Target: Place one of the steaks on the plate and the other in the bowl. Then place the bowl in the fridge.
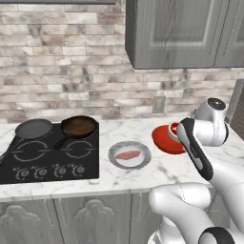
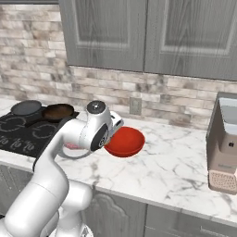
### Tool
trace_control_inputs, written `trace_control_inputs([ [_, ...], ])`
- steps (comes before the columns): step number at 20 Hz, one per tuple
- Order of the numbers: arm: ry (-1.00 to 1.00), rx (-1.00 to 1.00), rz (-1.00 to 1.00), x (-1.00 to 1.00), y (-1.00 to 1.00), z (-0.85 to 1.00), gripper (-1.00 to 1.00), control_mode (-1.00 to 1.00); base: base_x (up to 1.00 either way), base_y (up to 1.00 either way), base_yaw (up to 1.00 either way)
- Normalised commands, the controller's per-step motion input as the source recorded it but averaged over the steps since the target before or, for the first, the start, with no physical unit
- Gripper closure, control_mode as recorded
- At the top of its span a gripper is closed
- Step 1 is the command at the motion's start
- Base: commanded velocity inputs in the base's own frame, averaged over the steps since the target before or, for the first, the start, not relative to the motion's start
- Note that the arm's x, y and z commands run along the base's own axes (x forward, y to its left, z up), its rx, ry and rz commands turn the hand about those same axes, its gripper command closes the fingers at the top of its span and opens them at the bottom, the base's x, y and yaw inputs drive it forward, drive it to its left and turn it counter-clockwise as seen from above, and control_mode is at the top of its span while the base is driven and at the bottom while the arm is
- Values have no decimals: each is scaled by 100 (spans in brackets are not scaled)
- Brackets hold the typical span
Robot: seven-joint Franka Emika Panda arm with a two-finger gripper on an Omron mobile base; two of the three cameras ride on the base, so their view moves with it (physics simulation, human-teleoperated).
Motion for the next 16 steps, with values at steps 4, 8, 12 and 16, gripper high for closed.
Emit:
trace_control_inputs([
  [4, 0, 0, 0, 0, 0, 0, 100, 100, 8, -35, 3],
  [8, 0, 0, 0, 0, 0, 0, 100, 100, 7, -27, 2],
  [12, 6, 4, 2, 16, -21, 0, 100, -100, 0, 0, 0],
  [16, 8, 4, 2, 35, -17, 0, 100, -100, 0, 0, 0],
])
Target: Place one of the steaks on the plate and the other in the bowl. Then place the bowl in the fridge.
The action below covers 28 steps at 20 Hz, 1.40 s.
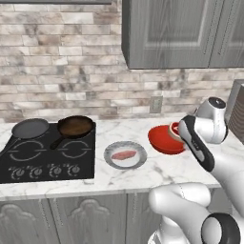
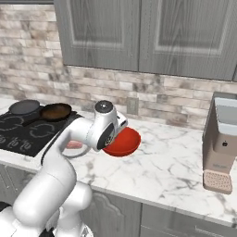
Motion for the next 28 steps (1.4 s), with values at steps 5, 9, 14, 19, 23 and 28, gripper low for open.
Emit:
trace_control_inputs([
  [5, 15, 2, 0, 53, -9, 0, 100, -100, 0, 0, 0],
  [9, 12, 0, 0, 44, -4, -4, 100, -100, 0, 0, 0],
  [14, 4, 0, 0, 24, -6, -22, 100, -100, 0, 0, 0],
  [19, 3, 0, 0, 25, -1, -29, 100, -100, 0, 0, 0],
  [23, 7, 0, 0, 27, 0, -37, 100, -100, 0, 0, 0],
  [28, 10, 0, 1, 23, -3, -45, 100, -100, 0, 0, 0],
])
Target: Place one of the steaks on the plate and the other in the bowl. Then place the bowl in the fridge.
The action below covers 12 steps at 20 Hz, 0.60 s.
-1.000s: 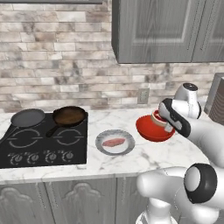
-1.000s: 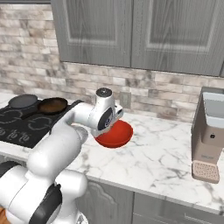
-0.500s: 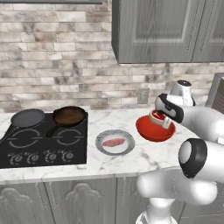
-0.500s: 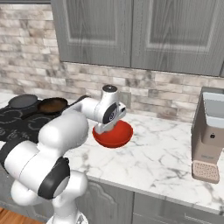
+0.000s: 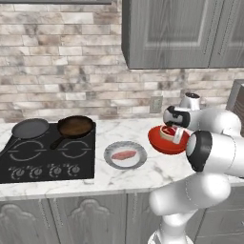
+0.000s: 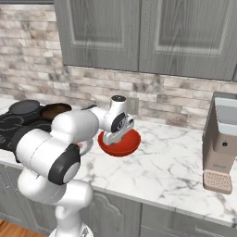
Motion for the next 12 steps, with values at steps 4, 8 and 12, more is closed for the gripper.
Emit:
trace_control_inputs([
  [4, 12, 0, 2, 25, -4, -47, 100, -100, 0, 0, 0],
  [8, 14, 0, 2, 32, -3, -44, 100, -100, 0, 0, 0],
  [12, 12, 0, 3, 30, -8, -32, 100, -100, 0, 0, 0],
])
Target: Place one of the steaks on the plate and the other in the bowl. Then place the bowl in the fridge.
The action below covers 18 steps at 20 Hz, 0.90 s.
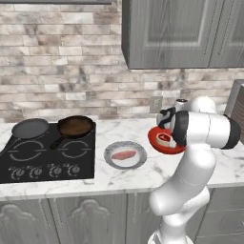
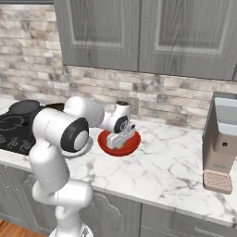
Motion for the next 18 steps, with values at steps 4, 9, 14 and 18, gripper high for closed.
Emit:
trace_control_inputs([
  [4, 11, 0, 3, 31, -10, -28, 100, -100, 0, 0, 0],
  [9, 4, 0, 2, 18, -8, -17, -100, -100, 0, 0, 0],
  [14, -6, 0, 3, -1, 0, 0, -100, -100, 0, 0, 0],
  [18, -35, 0, 1, -32, 0, 20, -100, -100, 0, 0, 0],
])
